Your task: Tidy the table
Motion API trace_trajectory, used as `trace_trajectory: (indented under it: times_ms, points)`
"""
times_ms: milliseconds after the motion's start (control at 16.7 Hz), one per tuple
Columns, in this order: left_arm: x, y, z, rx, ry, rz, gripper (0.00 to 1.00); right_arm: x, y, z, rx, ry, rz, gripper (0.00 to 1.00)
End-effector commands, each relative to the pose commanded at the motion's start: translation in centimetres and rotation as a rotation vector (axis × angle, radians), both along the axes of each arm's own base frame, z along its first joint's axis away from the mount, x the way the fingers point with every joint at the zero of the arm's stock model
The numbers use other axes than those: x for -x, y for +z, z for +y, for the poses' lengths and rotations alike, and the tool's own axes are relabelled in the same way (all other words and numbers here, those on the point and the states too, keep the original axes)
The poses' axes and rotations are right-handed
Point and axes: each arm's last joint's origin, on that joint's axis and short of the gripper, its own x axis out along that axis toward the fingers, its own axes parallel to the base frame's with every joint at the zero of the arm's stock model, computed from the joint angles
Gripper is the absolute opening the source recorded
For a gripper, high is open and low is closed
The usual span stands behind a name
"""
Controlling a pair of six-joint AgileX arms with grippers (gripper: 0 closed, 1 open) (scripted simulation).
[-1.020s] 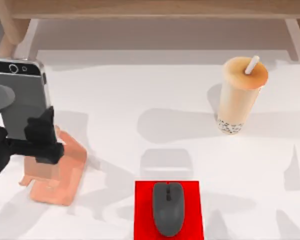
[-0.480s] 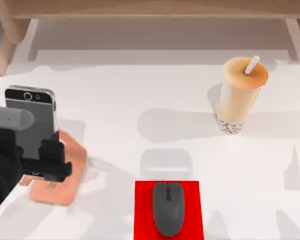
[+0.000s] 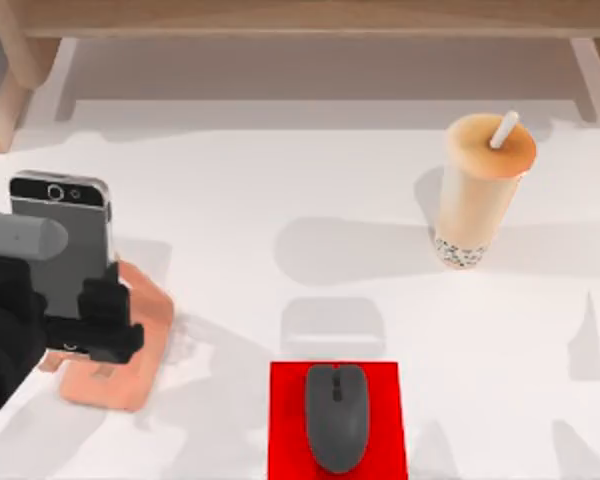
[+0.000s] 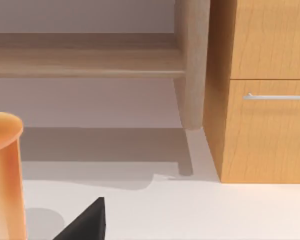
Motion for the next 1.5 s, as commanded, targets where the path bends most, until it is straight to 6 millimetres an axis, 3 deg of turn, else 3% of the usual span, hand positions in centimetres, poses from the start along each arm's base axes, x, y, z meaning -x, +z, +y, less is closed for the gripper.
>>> trace_trajectory:
  times_ms: [360, 420, 960, 1500]
  points:
    - [0.0, 0.0, 0.0, 0.000, 0.000, 0.000, 0.98, 0.0, 0.0, 0.0, 0.000, 0.000, 0.000, 1.00]
    - [0.0, 0.0, 0.0, 0.000, 0.000, 0.000, 1.00, 0.0, 0.0, 0.0, 0.000, 0.000, 0.000, 1.00]
    - [0.1, 0.0, 0.0, 0.001, 0.001, 0.001, 1.00, 0.0, 0.0, 0.0, 0.000, 0.000, 0.000, 1.00]
    - [3.0, 0.0, 0.1, 0.000, 0.000, 0.000, 1.00, 0.0, 0.0, 0.0, 0.000, 0.000, 0.000, 1.00]
